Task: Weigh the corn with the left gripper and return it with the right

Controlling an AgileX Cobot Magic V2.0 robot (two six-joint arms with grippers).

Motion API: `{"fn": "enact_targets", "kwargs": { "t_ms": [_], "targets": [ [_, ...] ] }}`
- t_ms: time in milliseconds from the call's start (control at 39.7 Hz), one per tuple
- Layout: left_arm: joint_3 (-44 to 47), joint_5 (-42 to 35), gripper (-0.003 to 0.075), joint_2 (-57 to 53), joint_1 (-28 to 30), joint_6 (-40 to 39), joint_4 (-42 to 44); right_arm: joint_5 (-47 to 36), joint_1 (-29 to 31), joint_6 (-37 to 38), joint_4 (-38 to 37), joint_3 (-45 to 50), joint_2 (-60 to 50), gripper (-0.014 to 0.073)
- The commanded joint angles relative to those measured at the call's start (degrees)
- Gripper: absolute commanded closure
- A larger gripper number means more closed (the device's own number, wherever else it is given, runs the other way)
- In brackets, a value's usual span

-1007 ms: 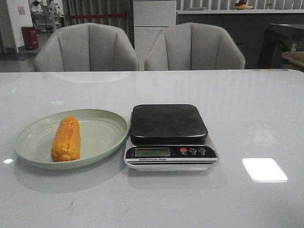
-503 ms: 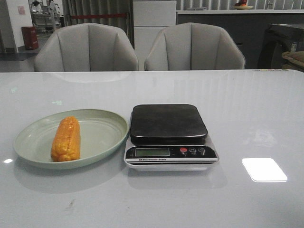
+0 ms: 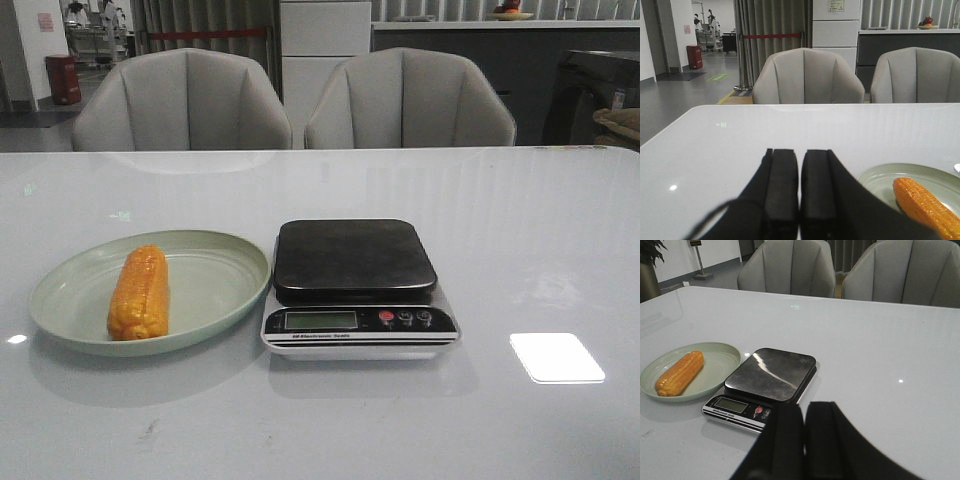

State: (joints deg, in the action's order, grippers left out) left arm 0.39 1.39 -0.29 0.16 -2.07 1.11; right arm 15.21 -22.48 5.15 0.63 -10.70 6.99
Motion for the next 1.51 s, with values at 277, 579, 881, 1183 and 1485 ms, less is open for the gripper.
{"fn": "enact_targets", "kwargs": {
  "t_ms": [277,579,881,1183,1485],
  "targets": [
    [1.76,-4.89,0.0596,-1.24,0.16,-0.28,-0.51,-3.67,3.80,-0.39,-0.63,-1.40,-0.59,0.0447],
    [1.76,-4.89,0.0596,-1.24,0.16,-0.28,-0.51,-3.47,14.98,-0.39,-0.63,2.40,-6.21,0.0447],
    [1.76,-4.89,0.0596,-1.15,0.16,-0.28,-0.51,-9.24,15.73,-0.39,-0.63,11.72,-8.65,0.0447],
    [1.76,-4.89,0.0596,-1.15,0.16,-0.28,-0.51,-12.05,16.52,-0.39,-0.63,12.75,-8.65,0.0447],
    [1.76,-4.89,0.0596,-1.15,0.16,-0.28,-0.51,-13.18,17.93,-0.39,-0.63,12.75,-8.65,0.0447]
  ]
}}
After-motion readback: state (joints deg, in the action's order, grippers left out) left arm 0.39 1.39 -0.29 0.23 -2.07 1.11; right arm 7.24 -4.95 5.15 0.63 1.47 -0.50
